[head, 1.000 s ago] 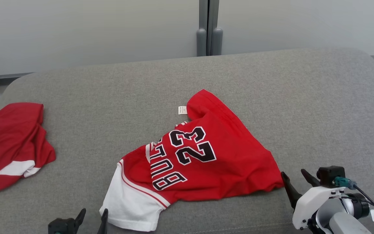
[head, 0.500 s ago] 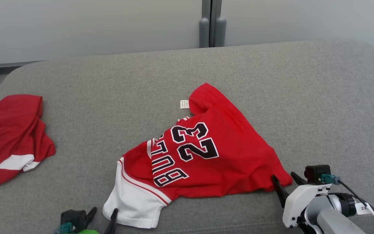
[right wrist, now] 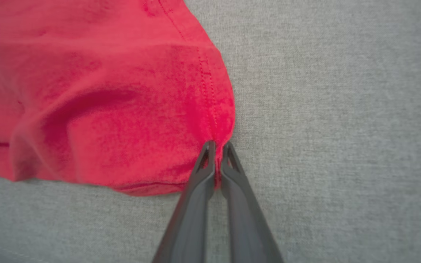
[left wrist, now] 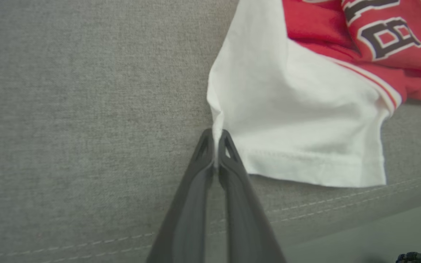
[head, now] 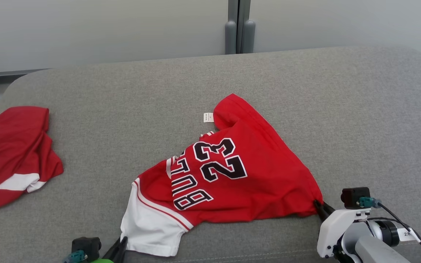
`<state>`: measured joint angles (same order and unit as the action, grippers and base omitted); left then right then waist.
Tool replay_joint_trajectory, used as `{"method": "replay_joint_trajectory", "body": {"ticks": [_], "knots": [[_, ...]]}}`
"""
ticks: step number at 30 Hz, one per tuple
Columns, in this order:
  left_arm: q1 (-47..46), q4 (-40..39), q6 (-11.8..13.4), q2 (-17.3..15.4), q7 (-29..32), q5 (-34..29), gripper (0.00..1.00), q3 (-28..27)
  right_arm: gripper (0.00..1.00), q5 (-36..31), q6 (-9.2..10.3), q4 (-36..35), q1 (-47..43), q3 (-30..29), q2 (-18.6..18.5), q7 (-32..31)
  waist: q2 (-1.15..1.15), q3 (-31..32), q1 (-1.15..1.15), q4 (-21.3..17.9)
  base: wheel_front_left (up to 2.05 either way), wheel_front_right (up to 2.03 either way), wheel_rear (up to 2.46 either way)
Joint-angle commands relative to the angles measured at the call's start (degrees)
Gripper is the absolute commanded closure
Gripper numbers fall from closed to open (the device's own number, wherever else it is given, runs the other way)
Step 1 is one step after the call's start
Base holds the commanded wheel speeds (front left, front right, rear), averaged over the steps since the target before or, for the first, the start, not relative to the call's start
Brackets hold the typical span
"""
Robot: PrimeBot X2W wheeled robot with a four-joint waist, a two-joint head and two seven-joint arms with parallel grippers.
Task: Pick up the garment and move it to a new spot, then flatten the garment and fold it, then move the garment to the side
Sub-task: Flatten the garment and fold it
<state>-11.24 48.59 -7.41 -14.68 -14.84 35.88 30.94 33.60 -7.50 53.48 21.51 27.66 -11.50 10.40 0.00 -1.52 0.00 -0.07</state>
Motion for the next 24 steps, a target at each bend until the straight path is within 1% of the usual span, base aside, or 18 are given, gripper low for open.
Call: {"method": "replay_joint_trajectory", "body": {"ticks": [1, 4, 7, 12, 14, 19, 24], "knots": [[-0.6, 0.1, -0.1, -0.7, -0.3, 0.5, 1.0, 0.0, 1.0, 0.5, 0.02, 0.5, 0.7, 0.3, -0.4, 0.4, 0.0, 0.0, 0.0, 0.2, 0.0, 0.0, 0.0], [-1.0, -1.6, 0.0, -1.7, -0.3, -0.1, 1.0, -1.1, 1.0, 1.1, 0.02, 0.6, 1.1, 0.5, -1.1, 1.7, 0.0, 0.0, 0.0, 0.5, 0.0, 0.0, 0.0], [-0.4, -4.7, 0.2, -2.7, -0.3, -1.5, 1.0, -3.6, 1.0, 1.9, 0.02, -0.6, 1.2, 0.8, -1.6, 3.0, 0.0, 0.2, 0.0, 0.7, 0.0, 0.0, 0.0], [1.4, -11.2, 1.3, -4.6, -0.3, -4.3, 1.0, -7.2, 1.0, 4.8, 0.02, -4.9, 0.9, 1.1, -3.1, 4.0, 0.0, 0.7, 0.0, 0.6, 0.0, 0.0, 0.0], [1.7, -14.0, 1.4, -5.4, -0.3, -5.6, 1.0, -8.0, 1.0, 5.9, 0.02, -6.8, 1.0, 1.9, -3.9, 4.0, 0.0, 0.7, 0.0, 0.4, 0.0, 0.0, 0.0], [-0.5, -19.8, 1.4, -7.7, -0.2, -8.2, 1.0, -8.1, 1.0, 10.4, 0.02, -13.6, 2.2, 4.4, -5.7, 1.9, 0.0, 0.2, 0.0, -0.1, 0.0, 0.0, 0.0], [-6.0, -25.0, 0.9, -10.7, 3.3, -10.4, 1.0, -6.6, 1.0, 14.0, 0.02, -20.3, 5.5, 7.0, -8.6, -1.1, 0.0, -1.7, 0.0, -0.4, 0.0, 0.0, 0.0]]}}
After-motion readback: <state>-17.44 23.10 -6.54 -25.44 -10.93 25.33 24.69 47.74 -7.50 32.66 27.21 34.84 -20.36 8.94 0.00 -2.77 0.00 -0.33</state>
